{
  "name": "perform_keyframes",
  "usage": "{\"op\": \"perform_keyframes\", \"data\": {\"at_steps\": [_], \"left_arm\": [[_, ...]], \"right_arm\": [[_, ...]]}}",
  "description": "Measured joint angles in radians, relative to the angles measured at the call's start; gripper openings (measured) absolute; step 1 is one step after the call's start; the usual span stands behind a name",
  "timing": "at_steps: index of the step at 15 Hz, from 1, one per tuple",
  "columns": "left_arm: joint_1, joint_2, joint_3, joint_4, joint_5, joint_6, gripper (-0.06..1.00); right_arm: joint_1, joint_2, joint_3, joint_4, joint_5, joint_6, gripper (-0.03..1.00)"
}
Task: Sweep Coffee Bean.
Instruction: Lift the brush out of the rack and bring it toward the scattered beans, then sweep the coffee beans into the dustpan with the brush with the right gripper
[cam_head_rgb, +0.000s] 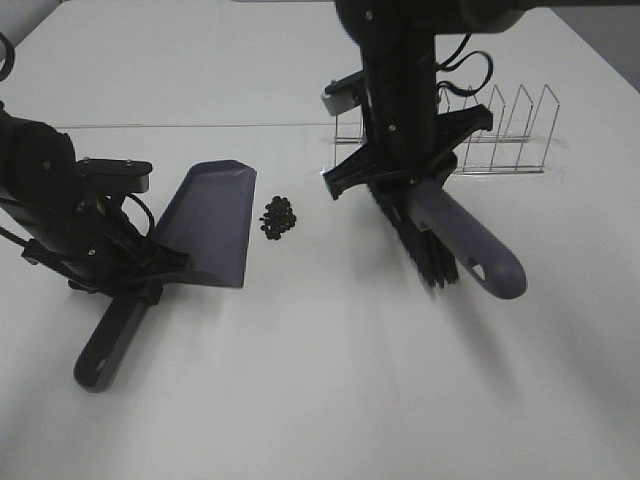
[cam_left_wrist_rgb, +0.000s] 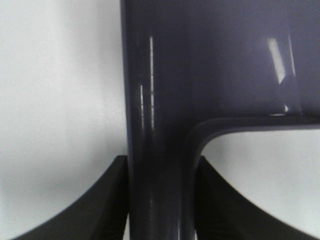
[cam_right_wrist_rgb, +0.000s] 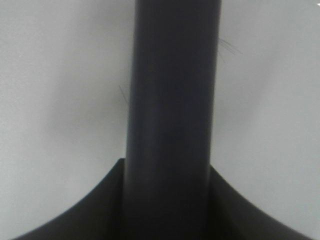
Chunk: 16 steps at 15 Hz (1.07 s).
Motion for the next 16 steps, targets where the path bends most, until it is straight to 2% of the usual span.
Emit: {"op": "perform_keyframes", "data": {"at_steps": [2,5,8,16], "left_arm": [[-0.001,0.000,0.000,-0.002,0.001,0.000,0.36],[-0.001,0.000,0.000,-0.007,0.000,0.000,0.36],[-0.001,0.000,0.000,-0.008,0.000,0.000,0.36],[-0.001,0.000,0.000,-0.011,0.002,0.000,0.36]], "right_arm": [[0.038,0.074,-0.017,0.000,-0.031,-0.002,0.35],[0.041,0.140,-0.121,0.027,-0.009,-0.034,0.35],[0.041,0.240,-0.280,0.151,0.047,-0.109,0.35],[0.058,0.363,-0.579,0.461,0.047,-0.180,0.35]]}}
